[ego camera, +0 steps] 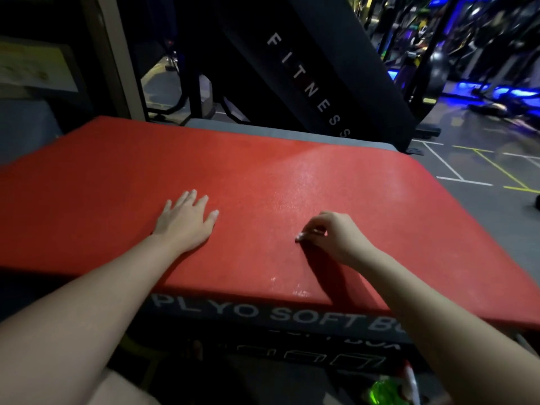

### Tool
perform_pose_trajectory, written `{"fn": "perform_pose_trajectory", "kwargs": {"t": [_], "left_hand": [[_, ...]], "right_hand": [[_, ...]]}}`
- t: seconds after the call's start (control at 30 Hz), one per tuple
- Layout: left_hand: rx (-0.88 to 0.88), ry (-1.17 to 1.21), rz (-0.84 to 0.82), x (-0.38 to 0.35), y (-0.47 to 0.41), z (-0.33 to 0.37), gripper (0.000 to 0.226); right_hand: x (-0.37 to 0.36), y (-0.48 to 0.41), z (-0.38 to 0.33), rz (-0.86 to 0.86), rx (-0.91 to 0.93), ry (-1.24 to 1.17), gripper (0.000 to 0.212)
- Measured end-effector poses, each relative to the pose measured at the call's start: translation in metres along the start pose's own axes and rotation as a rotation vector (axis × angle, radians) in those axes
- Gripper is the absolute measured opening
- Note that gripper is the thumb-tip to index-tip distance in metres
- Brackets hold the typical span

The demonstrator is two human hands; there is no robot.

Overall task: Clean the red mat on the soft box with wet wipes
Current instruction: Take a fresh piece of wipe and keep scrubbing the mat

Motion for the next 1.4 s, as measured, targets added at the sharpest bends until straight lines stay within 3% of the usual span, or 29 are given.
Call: {"fn": "perform_pose_trajectory", "kwargs": {"t": [0.07, 0.23, 0.5, 0.6, 0.7, 0.77, 0.83, 1.0, 1.03, 1.17, 1.27, 1.33, 1.4], "left_hand": [[0.005, 0.012, 0.002, 0.002, 0.009, 0.001, 0.064], [-0.010, 0.031, -0.005, 0.009, 0.034, 0.008, 0.062], [-0.005, 0.057, -0.067, 0.022, 0.061, 0.008, 0.062], [0.003, 0.059, -0.086, 0.024, 0.062, 0.008, 0.062], [-0.009, 0.032, -0.054, 0.024, 0.055, 0.010, 0.061], [-0.013, 0.035, -0.054, 0.022, 0.050, 0.010, 0.062], [-0.025, 0.037, -0.054, 0.020, 0.045, 0.009, 0.064], [-0.129, 0.016, -0.011, 0.018, 0.029, 0.016, 0.063], [-0.123, 0.028, -0.002, 0.016, 0.024, 0.016, 0.063], [-0.077, 0.047, -0.007, 0.010, 0.007, 0.014, 0.062], [-0.096, 0.040, -0.015, 0.007, -0.002, 0.018, 0.061], [-0.095, 0.052, -0.003, 0.006, -0.010, 0.020, 0.060], [-0.102, 0.061, 0.013, 0.006, -0.018, 0.021, 0.059]], "right_hand": [[0.001, 0.010, -0.004, -0.020, -0.001, 0.025, 0.024], [0.016, 0.063, -0.019, -0.306, 0.024, 0.009, 0.027], [0.015, 0.088, -0.044, -0.382, 0.105, -0.115, 0.023], [0.003, 0.074, -0.052, -0.334, 0.148, -0.126, 0.017], [-0.006, 0.046, -0.047, -0.156, 0.155, -0.053, 0.015], [-0.009, 0.027, -0.034, -0.028, 0.079, -0.011, 0.014], [-0.008, 0.014, -0.022, -0.011, -0.015, -0.023, 0.019], [-0.005, 0.020, -0.027, -0.475, 0.082, -0.077, 0.019], [-0.008, 0.019, -0.027, -0.494, 0.109, -0.078, 0.018], [-0.025, -0.014, -0.019, -0.208, 0.145, -0.078, 0.012], [-0.030, -0.043, -0.007, 0.021, 0.055, -0.090, 0.015], [-0.030, -0.055, -0.002, -0.018, 0.001, -0.104, 0.021], [-0.029, -0.059, -0.001, -0.213, 0.020, -0.126, 0.021]]}}
Point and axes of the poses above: each hand's wrist, its own y-axis away from the middle knuckle, its own x-axis out of the back of the hand, z = x × y, the point moved 5 cm from there along -y, towards the middle knuckle, and after that the axes turned 14 degrees about z, right-handed, at the moved point
